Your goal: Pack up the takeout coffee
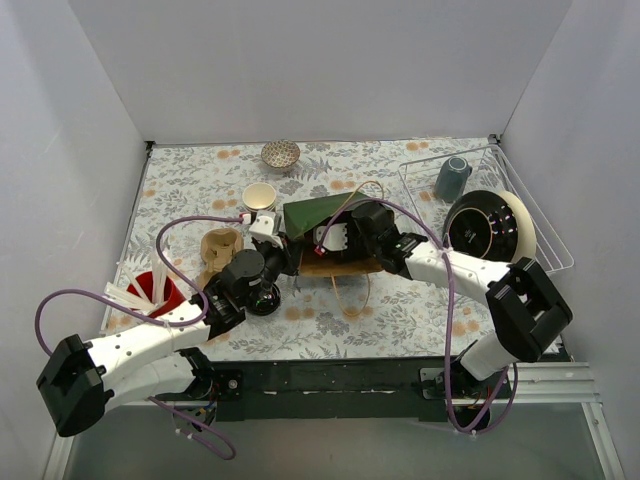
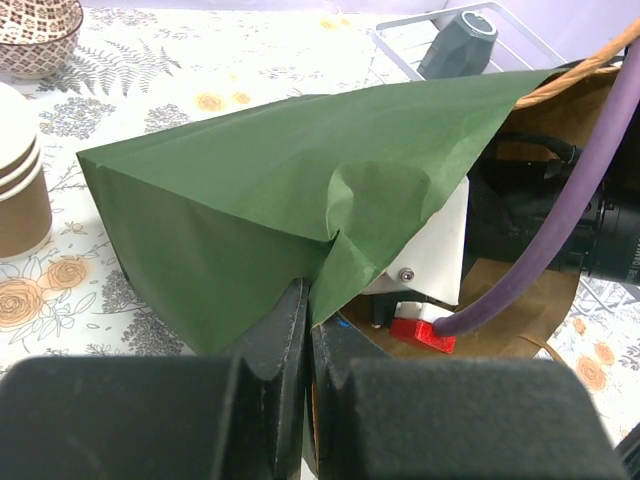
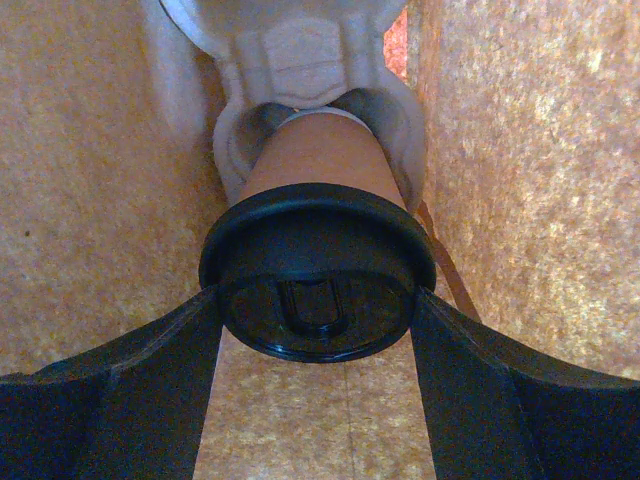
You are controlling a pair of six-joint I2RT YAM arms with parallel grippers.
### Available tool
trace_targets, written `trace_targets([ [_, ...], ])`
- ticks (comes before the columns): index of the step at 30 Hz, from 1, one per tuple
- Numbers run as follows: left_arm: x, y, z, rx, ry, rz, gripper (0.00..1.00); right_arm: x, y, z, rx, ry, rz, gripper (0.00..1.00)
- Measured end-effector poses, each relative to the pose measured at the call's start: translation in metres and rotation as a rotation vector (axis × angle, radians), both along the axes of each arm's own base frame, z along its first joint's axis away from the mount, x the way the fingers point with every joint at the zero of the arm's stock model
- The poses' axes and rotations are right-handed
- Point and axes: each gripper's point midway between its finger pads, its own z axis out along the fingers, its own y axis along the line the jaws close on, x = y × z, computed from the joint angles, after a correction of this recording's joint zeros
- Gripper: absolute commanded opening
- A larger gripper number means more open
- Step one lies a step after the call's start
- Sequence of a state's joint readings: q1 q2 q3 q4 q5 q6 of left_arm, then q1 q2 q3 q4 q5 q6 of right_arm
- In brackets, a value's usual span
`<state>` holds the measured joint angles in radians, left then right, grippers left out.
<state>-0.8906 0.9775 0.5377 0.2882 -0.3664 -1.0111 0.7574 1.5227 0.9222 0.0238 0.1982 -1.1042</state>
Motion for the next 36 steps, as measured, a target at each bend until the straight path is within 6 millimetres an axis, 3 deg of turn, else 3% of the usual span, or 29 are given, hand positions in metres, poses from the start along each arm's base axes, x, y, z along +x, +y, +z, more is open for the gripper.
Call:
trace_targets([
  [36, 0.005, 0.008, -0.011, -0.007, 0.052, 0.046, 0.0, 0.024, 0.028, -0.005, 0.051, 0.004, -0.061, 0.17],
])
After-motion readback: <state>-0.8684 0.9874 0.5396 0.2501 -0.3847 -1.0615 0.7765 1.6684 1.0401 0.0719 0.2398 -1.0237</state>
